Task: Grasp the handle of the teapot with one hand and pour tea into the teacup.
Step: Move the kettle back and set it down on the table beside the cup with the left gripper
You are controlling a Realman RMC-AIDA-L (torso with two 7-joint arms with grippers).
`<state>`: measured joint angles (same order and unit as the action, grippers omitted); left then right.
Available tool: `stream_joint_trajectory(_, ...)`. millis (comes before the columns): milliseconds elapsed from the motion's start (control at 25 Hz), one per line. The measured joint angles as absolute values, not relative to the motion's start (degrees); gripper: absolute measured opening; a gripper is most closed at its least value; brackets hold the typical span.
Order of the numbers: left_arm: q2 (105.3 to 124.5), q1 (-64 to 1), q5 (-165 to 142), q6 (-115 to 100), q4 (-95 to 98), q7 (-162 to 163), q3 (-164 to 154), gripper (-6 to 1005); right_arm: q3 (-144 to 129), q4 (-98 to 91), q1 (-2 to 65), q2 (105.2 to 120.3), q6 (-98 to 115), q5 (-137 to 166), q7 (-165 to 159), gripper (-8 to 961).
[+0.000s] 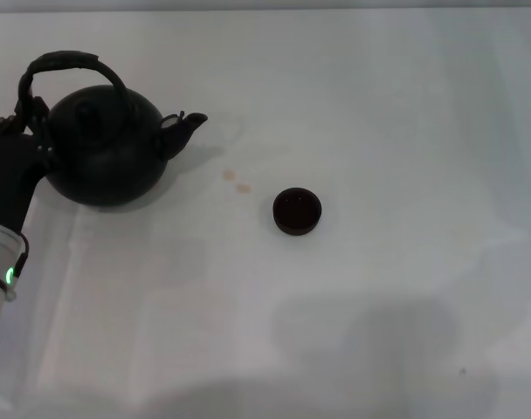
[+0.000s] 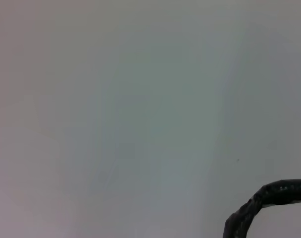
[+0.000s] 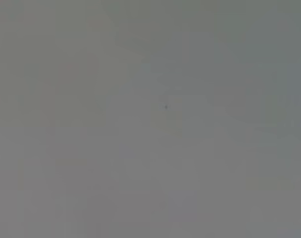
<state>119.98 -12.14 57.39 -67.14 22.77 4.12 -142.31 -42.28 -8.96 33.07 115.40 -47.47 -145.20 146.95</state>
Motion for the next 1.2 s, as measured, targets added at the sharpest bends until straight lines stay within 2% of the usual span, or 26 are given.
stream_joint_trajectory(840, 119.52, -14.94, 57.26, -63.01, 21.89, 4.05, -144.21, 110, -42.27, -8.96, 33.31, 115.40, -47.46, -145.19, 146.95, 856)
stream_joint_trajectory(1200, 119.53, -14.54, 57.08, -63.99, 22.20, 4.20, -146.33, 345, -42.27, -9.00, 33.37, 115.40, -47.51, -145.19, 146.96, 856)
